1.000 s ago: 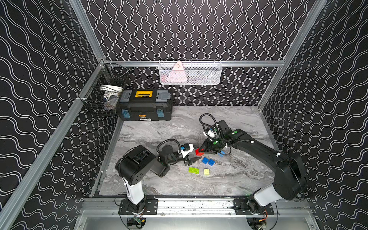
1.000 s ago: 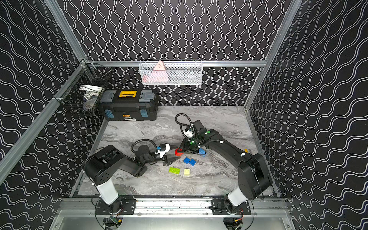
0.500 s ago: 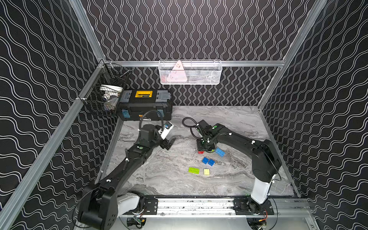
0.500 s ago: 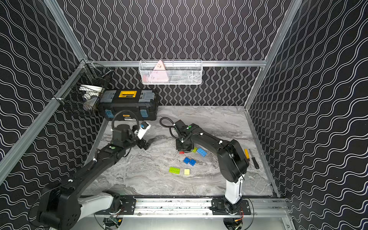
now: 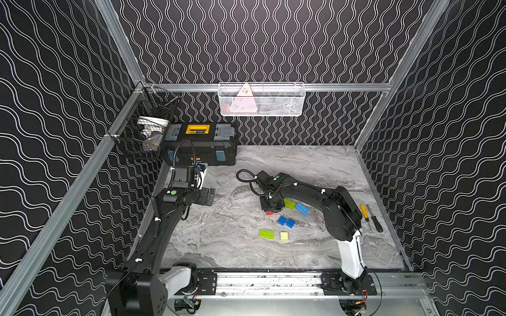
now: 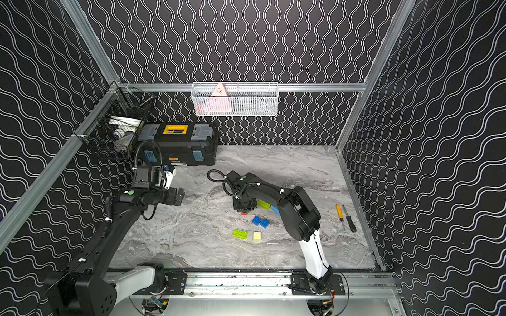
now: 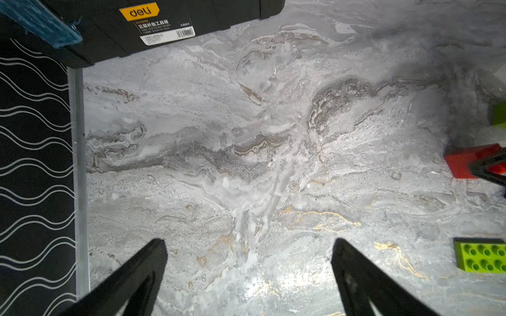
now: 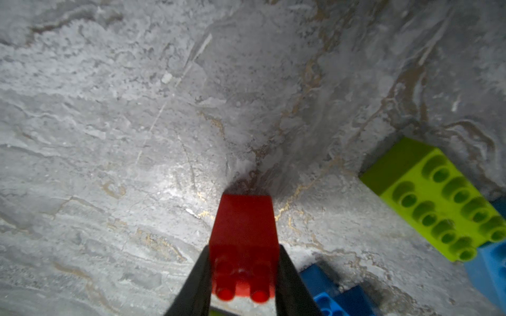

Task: Assemble a carrot with lego
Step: Place the lego brick at the center of the board, then pick up the lego brick from the center of the board.

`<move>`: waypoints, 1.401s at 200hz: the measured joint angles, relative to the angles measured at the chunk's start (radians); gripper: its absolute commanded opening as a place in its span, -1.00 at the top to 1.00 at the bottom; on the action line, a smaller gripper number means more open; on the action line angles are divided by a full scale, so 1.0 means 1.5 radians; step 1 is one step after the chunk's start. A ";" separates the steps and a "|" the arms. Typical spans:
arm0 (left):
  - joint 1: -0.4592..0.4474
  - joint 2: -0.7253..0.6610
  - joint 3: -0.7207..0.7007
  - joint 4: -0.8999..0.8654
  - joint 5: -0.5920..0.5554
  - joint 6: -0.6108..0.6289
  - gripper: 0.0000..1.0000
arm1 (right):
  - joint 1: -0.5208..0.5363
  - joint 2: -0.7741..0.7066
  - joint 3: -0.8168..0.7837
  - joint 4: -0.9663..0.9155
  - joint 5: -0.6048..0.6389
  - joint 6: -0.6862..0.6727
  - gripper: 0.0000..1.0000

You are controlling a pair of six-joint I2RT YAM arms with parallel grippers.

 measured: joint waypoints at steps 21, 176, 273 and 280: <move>0.000 0.002 -0.001 -0.005 0.014 -0.004 -0.98 | 0.001 -0.014 -0.040 0.038 -0.015 -0.014 -0.61; 0.000 0.043 -0.028 -0.009 0.200 0.014 -0.98 | -0.035 -0.699 -0.629 0.630 -0.222 -0.444 -0.84; 0.000 0.062 -0.028 -0.010 0.239 0.014 -0.98 | 0.014 -0.459 -0.670 0.586 -0.269 -0.750 -0.28; 0.000 0.065 -0.028 -0.010 0.240 0.014 -0.98 | 0.014 -0.435 -0.654 0.586 -0.275 -0.755 -0.23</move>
